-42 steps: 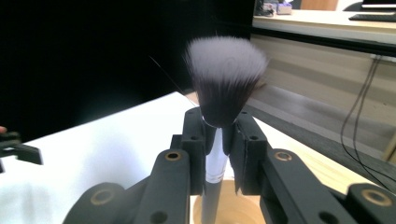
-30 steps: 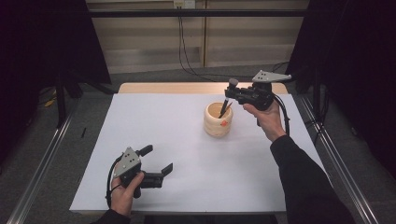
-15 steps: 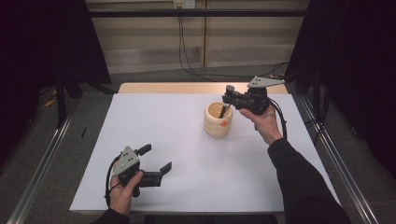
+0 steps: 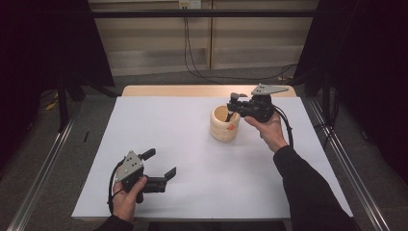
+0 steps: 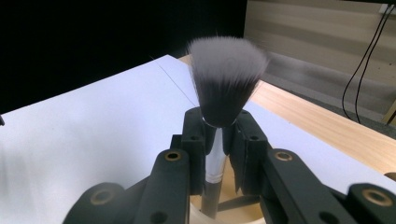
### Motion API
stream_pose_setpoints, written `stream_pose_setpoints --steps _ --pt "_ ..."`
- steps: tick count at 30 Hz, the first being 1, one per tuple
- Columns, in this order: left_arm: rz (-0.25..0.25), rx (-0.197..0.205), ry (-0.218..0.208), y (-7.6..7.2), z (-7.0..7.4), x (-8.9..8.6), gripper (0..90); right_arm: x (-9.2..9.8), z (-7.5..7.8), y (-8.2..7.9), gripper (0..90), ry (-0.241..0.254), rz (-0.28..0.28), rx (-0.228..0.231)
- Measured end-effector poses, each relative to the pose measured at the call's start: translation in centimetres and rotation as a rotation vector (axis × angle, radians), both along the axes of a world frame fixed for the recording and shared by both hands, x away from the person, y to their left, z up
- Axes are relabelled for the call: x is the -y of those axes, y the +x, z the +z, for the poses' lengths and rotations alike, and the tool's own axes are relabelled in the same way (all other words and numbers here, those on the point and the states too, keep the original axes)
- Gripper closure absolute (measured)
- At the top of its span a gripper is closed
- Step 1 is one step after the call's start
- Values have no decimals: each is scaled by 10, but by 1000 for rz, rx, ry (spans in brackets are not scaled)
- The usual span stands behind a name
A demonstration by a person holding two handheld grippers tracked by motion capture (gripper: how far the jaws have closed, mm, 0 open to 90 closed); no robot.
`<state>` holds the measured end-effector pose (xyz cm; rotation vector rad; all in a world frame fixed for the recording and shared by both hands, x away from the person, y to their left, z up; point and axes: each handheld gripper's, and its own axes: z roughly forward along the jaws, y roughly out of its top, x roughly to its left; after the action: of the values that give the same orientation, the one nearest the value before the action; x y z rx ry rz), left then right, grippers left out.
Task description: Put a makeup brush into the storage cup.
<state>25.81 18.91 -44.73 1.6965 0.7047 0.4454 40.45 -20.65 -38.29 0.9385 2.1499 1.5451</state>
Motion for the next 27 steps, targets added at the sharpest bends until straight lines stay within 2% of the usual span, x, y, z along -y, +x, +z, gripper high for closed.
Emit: stream_pose_setpoints --steps 3,4,17,22,23,24,27 --pt "0 -1 -18 0 0 1 17 -1 -3 0 771 -16 0 -7" --pt "12 -6 -12 0 0 0 17 -1 -4 0 771 -18 0 -7" --pt "8 -4 -9 0 0 1 17 -2 -11 0 764 -15 7 -22" --pt "5 -2 -15 1 -1 1 17 -2 -14 0 720 -13 0 -36" --pt "4 0 -12 1 -1 1 17 -1 -15 1 698 -12 -4 -35" --pt "-9 10 11 1 0 -1 17 -1 -16 0 690 -7 -10 -37" --pt "-3 8 12 1 0 0 17 -1 -16 0 613 -8 -28 -34"
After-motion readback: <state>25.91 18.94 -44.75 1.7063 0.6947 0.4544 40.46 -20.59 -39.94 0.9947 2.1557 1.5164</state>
